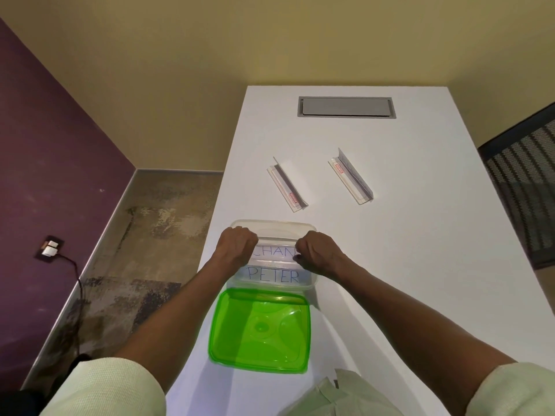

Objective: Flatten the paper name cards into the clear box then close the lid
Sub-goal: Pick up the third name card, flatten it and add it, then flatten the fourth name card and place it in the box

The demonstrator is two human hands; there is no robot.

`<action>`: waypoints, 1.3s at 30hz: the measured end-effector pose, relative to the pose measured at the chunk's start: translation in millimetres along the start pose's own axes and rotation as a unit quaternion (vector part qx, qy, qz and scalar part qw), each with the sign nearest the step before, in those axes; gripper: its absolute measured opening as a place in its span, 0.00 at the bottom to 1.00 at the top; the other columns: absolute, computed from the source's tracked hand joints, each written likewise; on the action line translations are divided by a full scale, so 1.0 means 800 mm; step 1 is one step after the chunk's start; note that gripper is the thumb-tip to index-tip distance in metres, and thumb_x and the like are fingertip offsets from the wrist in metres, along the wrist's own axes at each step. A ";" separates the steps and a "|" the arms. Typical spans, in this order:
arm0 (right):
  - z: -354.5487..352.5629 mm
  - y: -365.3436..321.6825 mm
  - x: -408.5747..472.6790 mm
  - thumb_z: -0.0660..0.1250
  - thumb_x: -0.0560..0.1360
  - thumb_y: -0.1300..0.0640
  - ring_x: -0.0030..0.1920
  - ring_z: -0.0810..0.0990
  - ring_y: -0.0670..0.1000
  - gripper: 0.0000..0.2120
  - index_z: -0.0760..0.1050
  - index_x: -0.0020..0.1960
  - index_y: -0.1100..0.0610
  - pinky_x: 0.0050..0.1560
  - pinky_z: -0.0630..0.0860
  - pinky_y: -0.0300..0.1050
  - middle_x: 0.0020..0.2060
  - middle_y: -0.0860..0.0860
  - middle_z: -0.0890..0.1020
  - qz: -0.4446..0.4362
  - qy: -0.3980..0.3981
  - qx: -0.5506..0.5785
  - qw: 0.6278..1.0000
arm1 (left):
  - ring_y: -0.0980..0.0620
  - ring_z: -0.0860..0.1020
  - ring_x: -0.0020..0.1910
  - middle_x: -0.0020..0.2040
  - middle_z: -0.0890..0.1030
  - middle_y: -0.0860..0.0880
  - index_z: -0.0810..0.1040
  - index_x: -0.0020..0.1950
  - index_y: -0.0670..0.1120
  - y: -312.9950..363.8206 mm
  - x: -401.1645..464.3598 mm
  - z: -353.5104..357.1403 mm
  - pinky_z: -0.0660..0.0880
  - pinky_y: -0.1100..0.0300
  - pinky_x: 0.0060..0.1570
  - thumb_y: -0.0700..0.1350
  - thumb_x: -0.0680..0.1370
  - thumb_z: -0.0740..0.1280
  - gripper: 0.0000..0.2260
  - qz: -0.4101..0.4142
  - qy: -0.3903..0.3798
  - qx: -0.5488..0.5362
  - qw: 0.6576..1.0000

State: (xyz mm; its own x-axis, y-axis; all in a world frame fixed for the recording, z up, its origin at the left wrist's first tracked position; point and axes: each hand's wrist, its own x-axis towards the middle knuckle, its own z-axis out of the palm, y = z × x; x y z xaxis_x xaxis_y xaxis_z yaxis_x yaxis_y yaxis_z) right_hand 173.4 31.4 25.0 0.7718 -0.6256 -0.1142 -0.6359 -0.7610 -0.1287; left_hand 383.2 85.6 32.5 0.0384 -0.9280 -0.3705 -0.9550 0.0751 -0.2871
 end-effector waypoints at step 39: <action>-0.015 0.224 -0.142 0.63 0.66 0.55 0.26 0.59 0.52 0.14 0.60 0.27 0.55 0.27 0.57 0.41 0.21 0.49 0.63 0.144 0.187 0.047 0.971 | 0.49 0.78 0.39 0.37 0.80 0.53 0.79 0.36 0.48 0.177 0.043 -0.150 0.69 0.61 0.39 0.51 0.73 0.70 0.08 -0.152 0.159 -0.394 0.893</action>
State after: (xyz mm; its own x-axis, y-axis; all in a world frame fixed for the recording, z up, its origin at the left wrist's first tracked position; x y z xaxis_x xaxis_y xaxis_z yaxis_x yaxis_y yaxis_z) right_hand -28.3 -35.7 27.0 0.4995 -0.8419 0.2042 -0.8098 -0.5375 -0.2353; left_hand 213.7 20.4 85.2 0.3648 -0.9279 -0.0768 -0.8301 -0.3614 0.4245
